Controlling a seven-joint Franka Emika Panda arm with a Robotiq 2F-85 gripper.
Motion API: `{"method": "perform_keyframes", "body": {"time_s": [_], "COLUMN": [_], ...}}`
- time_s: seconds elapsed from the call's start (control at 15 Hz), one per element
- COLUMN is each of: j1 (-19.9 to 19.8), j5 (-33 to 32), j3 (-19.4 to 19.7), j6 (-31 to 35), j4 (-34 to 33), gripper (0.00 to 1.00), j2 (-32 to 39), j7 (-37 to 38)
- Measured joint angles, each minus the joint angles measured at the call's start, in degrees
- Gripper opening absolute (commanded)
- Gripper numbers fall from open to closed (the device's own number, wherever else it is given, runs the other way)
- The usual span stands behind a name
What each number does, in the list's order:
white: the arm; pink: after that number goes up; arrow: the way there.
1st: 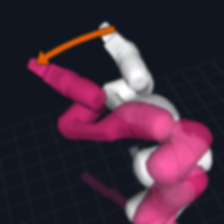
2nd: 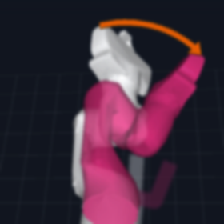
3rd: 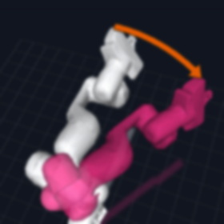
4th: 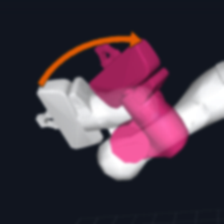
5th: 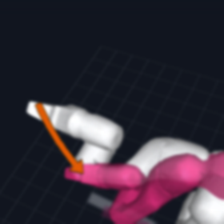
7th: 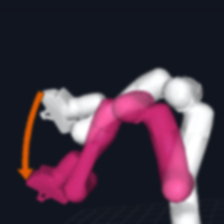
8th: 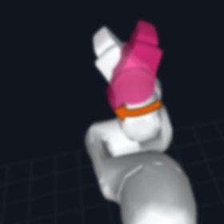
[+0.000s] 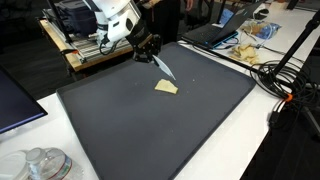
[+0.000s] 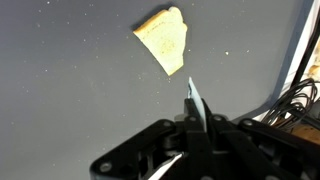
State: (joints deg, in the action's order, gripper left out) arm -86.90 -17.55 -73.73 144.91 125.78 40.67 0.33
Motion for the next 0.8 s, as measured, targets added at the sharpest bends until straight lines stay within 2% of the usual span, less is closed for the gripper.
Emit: {"method": "perform_keyframes", "body": {"time_s": [0.13,0.33,0.6,0.8], "j1": [5.02,16.04,33.98,47.45], "j5": [5.33,9.87,10.25,10.25], "j3": [2.84,10.55,25.37,37.28], "j6": [-3.64,-7.79,-13.96,-21.62], "j4": [-4.11,-9.74,-16.21,-21.71], "gripper": [0.01,0.01,0.01,0.01], "j2": [-2.91,-8.71,-15.5,-16.84], "j7": [-2.33,-2.61,-0.52,0.13]}}
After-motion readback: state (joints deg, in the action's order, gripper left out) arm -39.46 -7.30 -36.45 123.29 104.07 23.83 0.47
